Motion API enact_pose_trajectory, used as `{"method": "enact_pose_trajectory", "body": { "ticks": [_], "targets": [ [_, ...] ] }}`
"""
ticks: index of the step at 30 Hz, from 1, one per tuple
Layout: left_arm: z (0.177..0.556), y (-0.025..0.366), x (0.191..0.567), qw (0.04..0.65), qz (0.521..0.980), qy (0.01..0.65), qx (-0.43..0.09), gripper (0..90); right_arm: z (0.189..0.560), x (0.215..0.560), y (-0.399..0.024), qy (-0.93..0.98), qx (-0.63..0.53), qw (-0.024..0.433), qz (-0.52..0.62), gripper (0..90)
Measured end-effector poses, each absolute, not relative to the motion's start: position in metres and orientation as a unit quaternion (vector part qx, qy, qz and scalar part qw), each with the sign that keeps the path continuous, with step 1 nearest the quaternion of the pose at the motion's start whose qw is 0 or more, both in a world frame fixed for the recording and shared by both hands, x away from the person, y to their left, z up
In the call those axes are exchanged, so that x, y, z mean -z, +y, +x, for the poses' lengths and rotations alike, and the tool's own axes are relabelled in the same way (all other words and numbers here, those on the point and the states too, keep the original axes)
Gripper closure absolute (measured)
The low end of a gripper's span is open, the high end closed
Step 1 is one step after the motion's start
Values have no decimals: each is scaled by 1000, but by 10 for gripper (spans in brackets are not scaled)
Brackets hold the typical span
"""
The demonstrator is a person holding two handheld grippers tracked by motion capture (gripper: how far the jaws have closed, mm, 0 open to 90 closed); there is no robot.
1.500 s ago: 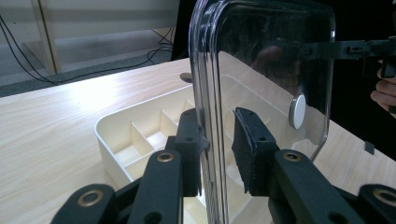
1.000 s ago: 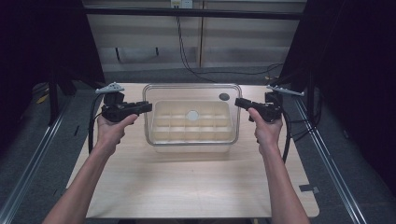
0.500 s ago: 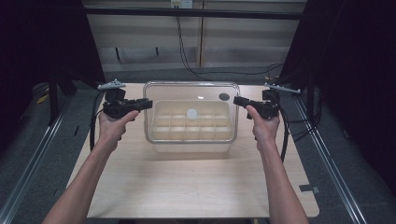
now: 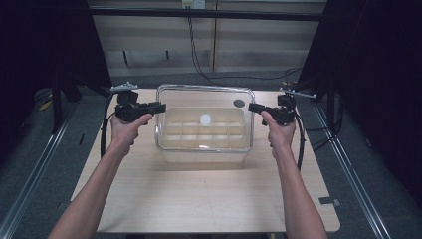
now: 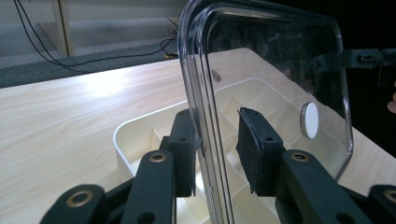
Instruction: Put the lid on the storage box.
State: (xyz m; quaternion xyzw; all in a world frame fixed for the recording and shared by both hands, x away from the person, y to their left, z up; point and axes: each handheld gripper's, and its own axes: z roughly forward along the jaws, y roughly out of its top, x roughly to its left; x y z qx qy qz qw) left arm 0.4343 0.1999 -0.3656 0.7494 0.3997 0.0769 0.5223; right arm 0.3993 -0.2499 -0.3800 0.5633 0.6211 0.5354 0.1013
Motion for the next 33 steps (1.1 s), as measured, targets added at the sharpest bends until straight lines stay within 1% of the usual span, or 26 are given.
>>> {"method": "enact_pose_trajectory", "body": {
  "ticks": [8, 21, 33],
  "targets": [
    [444, 203, 377, 507, 755, 410, -67, 656, 409, 382, -246, 632, -521, 99, 565, 725],
    [453, 203, 388, 500, 755, 419, -64, 645, 420, 390, -245, 640, -508, 96, 569, 709],
    [467, 205, 408, 481, 755, 444, -51, 653, 435, 411, -244, 641, -485, 85, 588, 675]
  ]
}}
